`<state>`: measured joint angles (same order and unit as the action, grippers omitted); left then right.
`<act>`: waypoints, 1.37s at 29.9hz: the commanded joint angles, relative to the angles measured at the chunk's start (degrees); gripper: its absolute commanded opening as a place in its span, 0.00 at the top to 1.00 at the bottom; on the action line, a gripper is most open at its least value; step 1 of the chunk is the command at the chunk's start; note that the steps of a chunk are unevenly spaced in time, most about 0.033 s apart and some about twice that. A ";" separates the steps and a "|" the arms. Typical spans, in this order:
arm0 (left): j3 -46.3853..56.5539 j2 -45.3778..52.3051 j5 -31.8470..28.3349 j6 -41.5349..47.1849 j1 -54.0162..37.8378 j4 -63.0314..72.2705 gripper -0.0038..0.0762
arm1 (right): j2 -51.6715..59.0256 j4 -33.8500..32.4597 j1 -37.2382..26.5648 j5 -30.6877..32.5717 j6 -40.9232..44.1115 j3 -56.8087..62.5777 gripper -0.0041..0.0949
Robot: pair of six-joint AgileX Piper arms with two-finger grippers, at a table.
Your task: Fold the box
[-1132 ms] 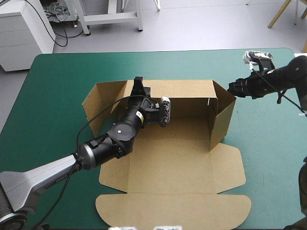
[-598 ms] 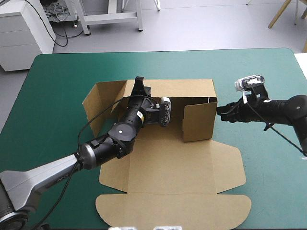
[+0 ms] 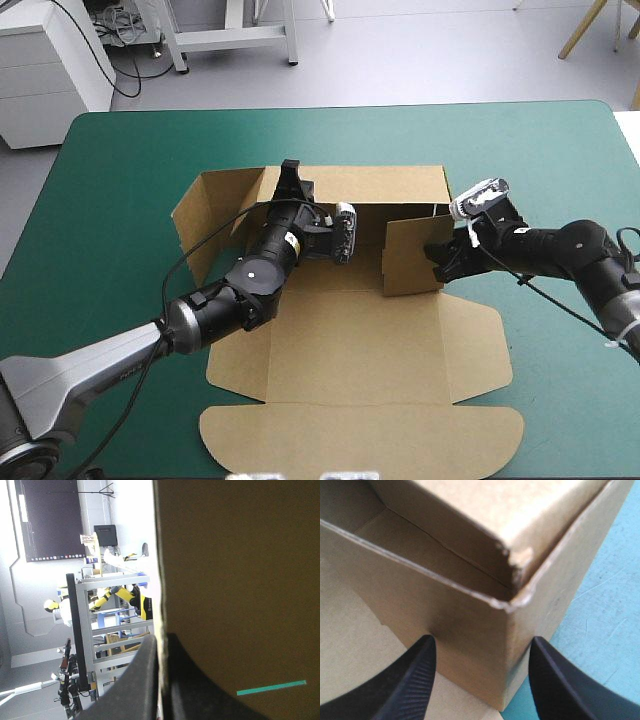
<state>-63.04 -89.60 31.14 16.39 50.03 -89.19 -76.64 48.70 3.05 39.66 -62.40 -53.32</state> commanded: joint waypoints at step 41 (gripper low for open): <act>-1.63 1.95 0.52 -0.32 -0.05 -3.51 0.96 | -2.65 8.43 7.94 -13.84 -3.56 -1.56 0.98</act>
<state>-63.04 -89.60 34.51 15.97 49.48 -89.45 -81.14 54.09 10.40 24.06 -63.97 -53.21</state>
